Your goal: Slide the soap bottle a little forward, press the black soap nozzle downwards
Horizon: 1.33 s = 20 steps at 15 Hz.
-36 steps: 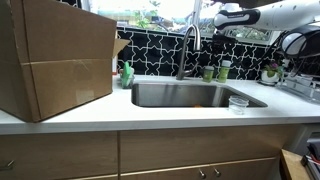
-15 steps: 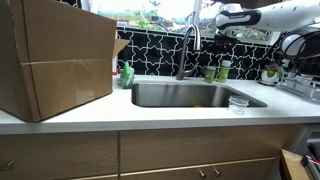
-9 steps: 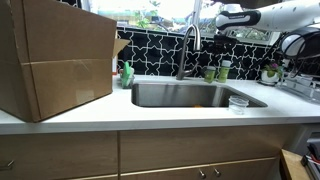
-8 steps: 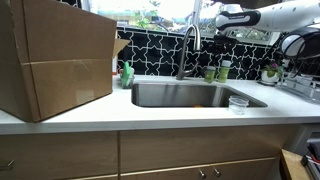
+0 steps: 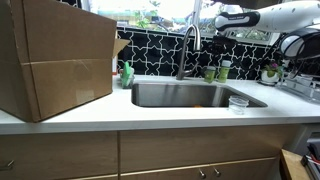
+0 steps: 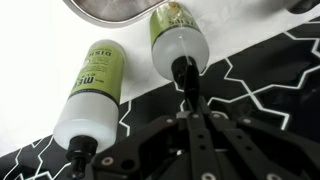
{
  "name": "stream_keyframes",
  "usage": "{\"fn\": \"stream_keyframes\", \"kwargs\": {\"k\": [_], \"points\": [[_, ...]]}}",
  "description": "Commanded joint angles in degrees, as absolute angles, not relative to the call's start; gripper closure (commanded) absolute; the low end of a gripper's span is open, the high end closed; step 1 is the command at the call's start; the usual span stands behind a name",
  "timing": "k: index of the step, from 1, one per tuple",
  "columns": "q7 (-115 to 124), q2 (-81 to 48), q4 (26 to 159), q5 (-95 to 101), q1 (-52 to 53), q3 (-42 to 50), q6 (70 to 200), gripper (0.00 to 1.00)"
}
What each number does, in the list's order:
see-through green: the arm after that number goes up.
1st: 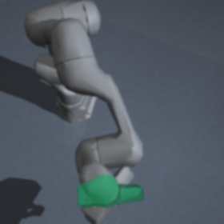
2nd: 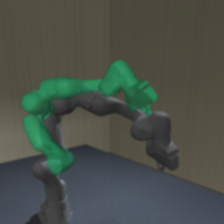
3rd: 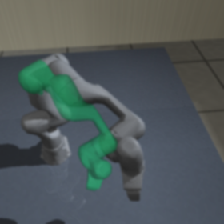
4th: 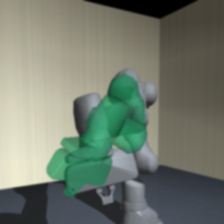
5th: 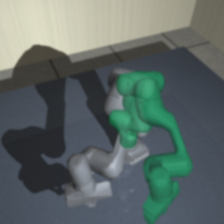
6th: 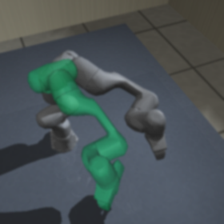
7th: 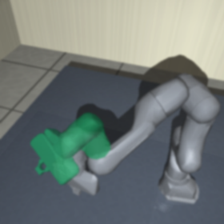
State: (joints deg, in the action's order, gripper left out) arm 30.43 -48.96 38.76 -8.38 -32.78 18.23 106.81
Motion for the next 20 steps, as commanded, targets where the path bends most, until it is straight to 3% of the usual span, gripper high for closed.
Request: {"fn": "stream_keyframes", "kwargs": {"k": [1,20], "points": [[31.8,-52.4,38.8,-9.5,-33.5,17.5,106.9,1.00],[33.9,-52.0,35.6,-9.8,-34.3,17.0,107.3,1.00]]}}
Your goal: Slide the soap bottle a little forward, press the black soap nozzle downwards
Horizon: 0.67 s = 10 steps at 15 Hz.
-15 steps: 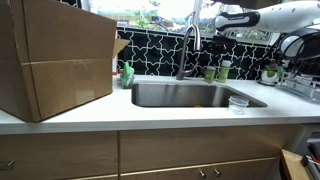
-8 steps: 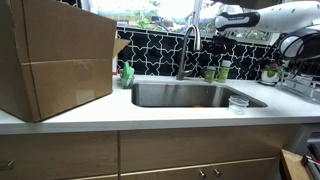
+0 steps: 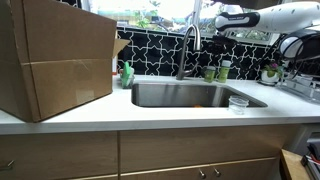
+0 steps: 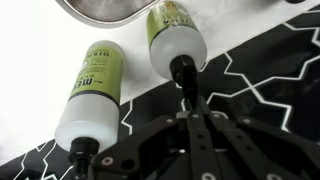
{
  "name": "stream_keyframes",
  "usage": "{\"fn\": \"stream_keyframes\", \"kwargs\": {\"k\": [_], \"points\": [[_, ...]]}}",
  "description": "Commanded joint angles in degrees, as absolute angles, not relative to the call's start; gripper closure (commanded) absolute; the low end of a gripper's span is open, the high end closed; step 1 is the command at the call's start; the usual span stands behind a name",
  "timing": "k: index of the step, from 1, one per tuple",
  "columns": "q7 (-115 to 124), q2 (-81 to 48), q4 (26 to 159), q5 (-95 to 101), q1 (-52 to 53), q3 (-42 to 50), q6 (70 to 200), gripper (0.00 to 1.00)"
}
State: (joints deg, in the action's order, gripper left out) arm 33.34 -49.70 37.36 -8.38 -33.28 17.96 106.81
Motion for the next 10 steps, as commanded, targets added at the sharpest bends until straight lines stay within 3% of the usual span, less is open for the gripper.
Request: {"fn": "stream_keyframes", "kwargs": {"k": [1,10], "points": [[34.0,-52.0,35.5,-9.8,-34.3,17.0,107.4,1.00],[34.1,-51.8,34.4,-9.6,-34.4,16.9,107.2,1.00]]}}
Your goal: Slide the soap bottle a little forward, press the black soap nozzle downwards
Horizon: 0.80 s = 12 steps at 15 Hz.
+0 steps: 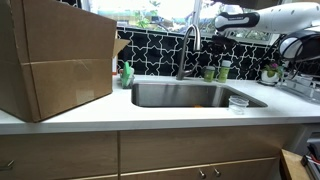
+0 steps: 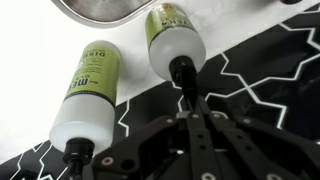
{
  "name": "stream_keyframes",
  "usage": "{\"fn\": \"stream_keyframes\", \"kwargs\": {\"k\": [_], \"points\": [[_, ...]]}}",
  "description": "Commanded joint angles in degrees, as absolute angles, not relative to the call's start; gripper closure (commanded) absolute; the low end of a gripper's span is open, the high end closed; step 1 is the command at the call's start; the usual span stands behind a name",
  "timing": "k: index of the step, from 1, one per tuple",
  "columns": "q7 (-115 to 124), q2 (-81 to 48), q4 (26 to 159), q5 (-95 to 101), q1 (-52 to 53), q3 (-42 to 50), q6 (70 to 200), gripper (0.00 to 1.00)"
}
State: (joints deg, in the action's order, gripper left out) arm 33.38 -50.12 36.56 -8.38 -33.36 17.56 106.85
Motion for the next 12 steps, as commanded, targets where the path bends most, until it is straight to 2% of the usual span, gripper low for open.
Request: {"fn": "stream_keyframes", "kwargs": {"k": [1,10,12], "points": [[34.1,-51.7,34.4,-9.6,-34.4,16.9,107.2,1.00],[34.3,-50.9,33.0,-9.8,-34.5,16.7,107.2,1.00],[34.9,-50.2,32.8,-9.8,-34.4,16.7,106.0,0.73]]}}
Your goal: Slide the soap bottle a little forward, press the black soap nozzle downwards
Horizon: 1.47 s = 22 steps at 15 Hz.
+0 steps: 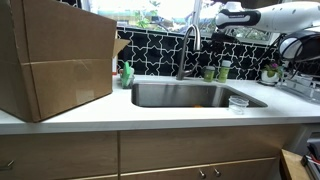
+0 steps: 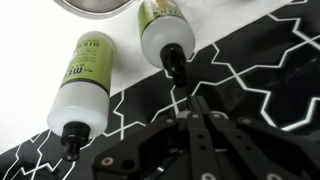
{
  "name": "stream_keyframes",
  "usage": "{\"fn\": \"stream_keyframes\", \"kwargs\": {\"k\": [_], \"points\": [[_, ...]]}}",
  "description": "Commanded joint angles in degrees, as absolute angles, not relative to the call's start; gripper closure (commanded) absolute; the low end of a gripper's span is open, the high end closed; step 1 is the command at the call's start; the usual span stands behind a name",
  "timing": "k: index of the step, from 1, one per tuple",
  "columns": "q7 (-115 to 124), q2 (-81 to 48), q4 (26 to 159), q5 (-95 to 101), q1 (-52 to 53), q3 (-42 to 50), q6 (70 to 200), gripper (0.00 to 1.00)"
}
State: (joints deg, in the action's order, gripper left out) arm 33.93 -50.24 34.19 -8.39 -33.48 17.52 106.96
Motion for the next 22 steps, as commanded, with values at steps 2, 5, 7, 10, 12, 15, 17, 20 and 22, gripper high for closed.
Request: {"fn": "stream_keyframes", "kwargs": {"k": [2,5,7,10,12,15,17,20,22], "points": [[35.0,-49.4,32.8,-9.7,-34.3,16.7,105.1,0.60],[34.9,-47.9,32.9,-9.4,-34.2,17.0,104.0,0.37],[34.0,-46.5,33.3,-9.7,-34.5,16.7,102.6,0.22],[32.4,-44.1,34.1,-10.2,-35.2,16.2,99.5,0.00],[30.6,-42.7,34.4,-11.0,-35.9,15.5,98.0,0.00],[26.7,-40.9,35.2,-12.4,-37.1,14.6,95.4,0.00],[24.5,-39.8,35.8,-12.7,-37.7,14.5,93.9,0.00],[21.0,-38.6,36.6,-13.0,-38.6,14.2,92.4,0.00],[18.0,-37.8,37.4,-14.1,-39.3,13.5,91.4,0.00]]}}
